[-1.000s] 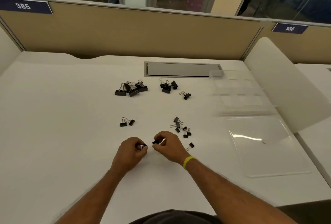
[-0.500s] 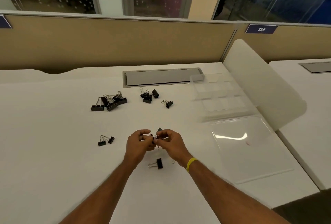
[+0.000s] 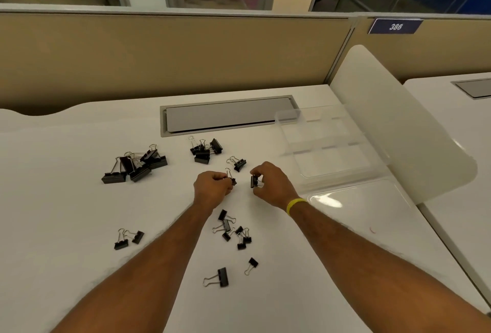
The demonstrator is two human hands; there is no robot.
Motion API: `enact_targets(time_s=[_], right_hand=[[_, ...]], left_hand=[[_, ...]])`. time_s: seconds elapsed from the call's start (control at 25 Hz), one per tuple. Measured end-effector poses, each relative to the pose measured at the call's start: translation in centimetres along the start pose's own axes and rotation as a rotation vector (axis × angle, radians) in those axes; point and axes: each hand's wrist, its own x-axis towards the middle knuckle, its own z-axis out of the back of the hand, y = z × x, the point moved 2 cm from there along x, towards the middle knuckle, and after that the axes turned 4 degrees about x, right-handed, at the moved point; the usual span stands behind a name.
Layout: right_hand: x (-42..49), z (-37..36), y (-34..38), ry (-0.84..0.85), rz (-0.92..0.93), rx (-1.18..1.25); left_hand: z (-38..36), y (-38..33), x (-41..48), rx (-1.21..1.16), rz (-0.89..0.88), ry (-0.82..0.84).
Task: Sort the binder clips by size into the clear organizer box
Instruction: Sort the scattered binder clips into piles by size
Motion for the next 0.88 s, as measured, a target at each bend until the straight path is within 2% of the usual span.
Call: enact_targets(time_s=[0.16, 0.36, 0.56, 0.72, 0.88], right_hand=[[2.4, 0.0, 0.1, 0.062, 0.129, -0.2], [3.9, -0.1, 0.3, 0.079, 0.254, -0.283], [5.1, 1.0, -0.4, 0.066, 0.132, -0.02], [5.9, 0.5, 0.1, 0.156, 0.123, -0.195], [5.7, -0.6, 0.3, 0.081, 0.121, -0.222]], left_hand=[[-0.7, 0.4, 2.0, 0.078, -0.024, -0.001], [-0.5, 1.5, 3.2, 0.425, -0.205, 0.027], [-0.2, -0.1, 4.2, 0.77, -0.385, 0.136], [-1.3, -1.4, 4.9, 0.96, -0.409, 0.244], [-2.1, -1.3, 4.4, 0.906, -0.481, 0.284]])
